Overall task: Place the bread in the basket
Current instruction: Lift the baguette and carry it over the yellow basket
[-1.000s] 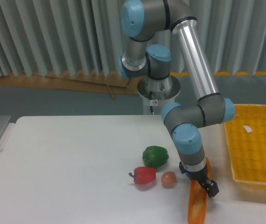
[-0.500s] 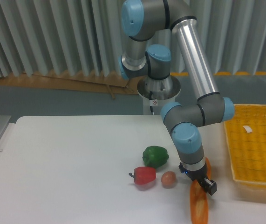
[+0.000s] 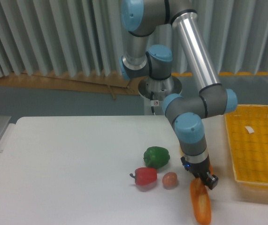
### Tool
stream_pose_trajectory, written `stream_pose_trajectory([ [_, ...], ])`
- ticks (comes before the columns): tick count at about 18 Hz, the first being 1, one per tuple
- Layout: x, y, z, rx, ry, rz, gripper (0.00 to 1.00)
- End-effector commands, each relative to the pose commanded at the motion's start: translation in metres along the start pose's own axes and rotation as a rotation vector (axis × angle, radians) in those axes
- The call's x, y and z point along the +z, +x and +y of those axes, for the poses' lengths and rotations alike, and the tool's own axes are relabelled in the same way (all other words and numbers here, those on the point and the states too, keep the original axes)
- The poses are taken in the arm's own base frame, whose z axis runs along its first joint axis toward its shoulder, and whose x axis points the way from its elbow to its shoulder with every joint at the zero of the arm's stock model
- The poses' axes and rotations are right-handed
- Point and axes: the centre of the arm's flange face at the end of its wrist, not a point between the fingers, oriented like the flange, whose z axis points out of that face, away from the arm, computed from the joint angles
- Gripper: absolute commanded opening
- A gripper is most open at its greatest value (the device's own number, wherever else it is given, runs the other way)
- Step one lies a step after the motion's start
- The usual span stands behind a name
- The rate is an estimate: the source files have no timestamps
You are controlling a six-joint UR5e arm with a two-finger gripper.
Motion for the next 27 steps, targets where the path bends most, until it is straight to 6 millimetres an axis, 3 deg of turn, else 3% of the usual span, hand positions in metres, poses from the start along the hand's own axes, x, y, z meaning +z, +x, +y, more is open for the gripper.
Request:
stream_pose_trajectory([
  [4, -0.027, 0.004, 0.014, -0.007, 0.018, 0.011, 0.30],
  [9, -0.062, 0.009, 0.051, 0.118, 0.025, 0.059, 0.30],
  [13, -0.067, 0.011, 0.060, 0.174, 0.018, 0.078, 0.30],
  [17, -0.076, 0.009, 0.082, 0.377, 0.025, 0.094, 0.30],
  [19, -0.085, 0.009, 0.093, 0.421, 0.029, 0.090, 0.30],
  [22, -0.083, 0.005, 0.106, 0.460, 0.035, 0.108, 0.30],
  [27, -0.081, -0.011, 0.151, 0.581, 0.128, 0.112, 0.30],
])
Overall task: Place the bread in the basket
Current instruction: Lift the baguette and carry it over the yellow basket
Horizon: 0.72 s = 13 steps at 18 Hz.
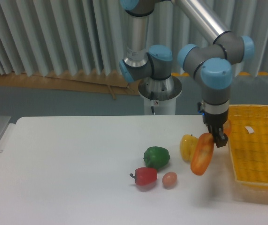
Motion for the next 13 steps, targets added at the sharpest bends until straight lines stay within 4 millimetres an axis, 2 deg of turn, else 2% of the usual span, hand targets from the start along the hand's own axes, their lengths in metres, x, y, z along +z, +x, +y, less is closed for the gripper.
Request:
stream_pose_trajectory([
  [4, 0.003, 0.008, 0.034, 0.082, 0.015, 0.003, 0.30],
  [9, 0.006, 0.017, 0.067, 0.157, 0.020, 0.003, 0.30],
  [13, 0.008, 0.030, 0.105, 0.177, 0.022, 0.001, 0.30],
])
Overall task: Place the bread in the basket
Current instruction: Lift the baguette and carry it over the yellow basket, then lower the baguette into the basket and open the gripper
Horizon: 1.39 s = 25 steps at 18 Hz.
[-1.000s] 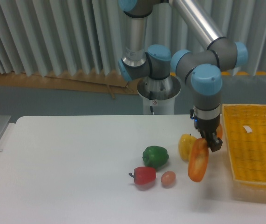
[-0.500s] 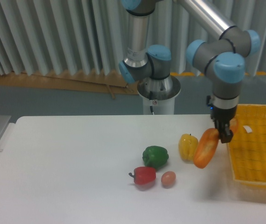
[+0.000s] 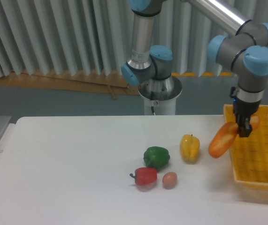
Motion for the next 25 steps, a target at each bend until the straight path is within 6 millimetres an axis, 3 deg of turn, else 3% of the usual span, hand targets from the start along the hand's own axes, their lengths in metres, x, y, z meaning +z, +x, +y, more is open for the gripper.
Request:
stream_pose_trajectory([
  [9, 0.012, 0.031, 0.064, 0.075, 0.019, -0.029, 0.30],
  [15, 0.022, 0.036, 0.079, 0.168, 0.021, -0.040, 0.30],
  [23, 0.026, 0.030, 0.077, 0.162, 0.015, -0.045, 0.35],
  [24, 0.027, 0.029, 0.077, 0.159, 0.016, -0.044, 0.40],
  [25, 0.029, 0.029, 0.076, 0.159, 0.021, -0.045, 0.51],
])
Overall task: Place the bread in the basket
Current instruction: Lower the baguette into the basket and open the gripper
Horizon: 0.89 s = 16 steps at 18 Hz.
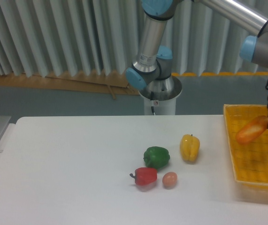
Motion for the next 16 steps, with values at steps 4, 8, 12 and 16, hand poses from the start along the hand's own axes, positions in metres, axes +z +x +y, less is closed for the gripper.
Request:
stream_pose_trajectory([
  [4, 0.0065, -0.0076, 0.0020, -0.004, 0.034, -0.079, 1.00],
  [8, 0.0092, -0.0083, 0.0059, -0.009, 0.036, -0.085, 1.00],
  [12, 0.0088, -0.0072, 0.0079, -0.010, 0.036, -0.085, 1.00],
  [16, 0.0088, -0.0076, 0.0077, -0.015, 0.038, -0.089, 1.00],
])
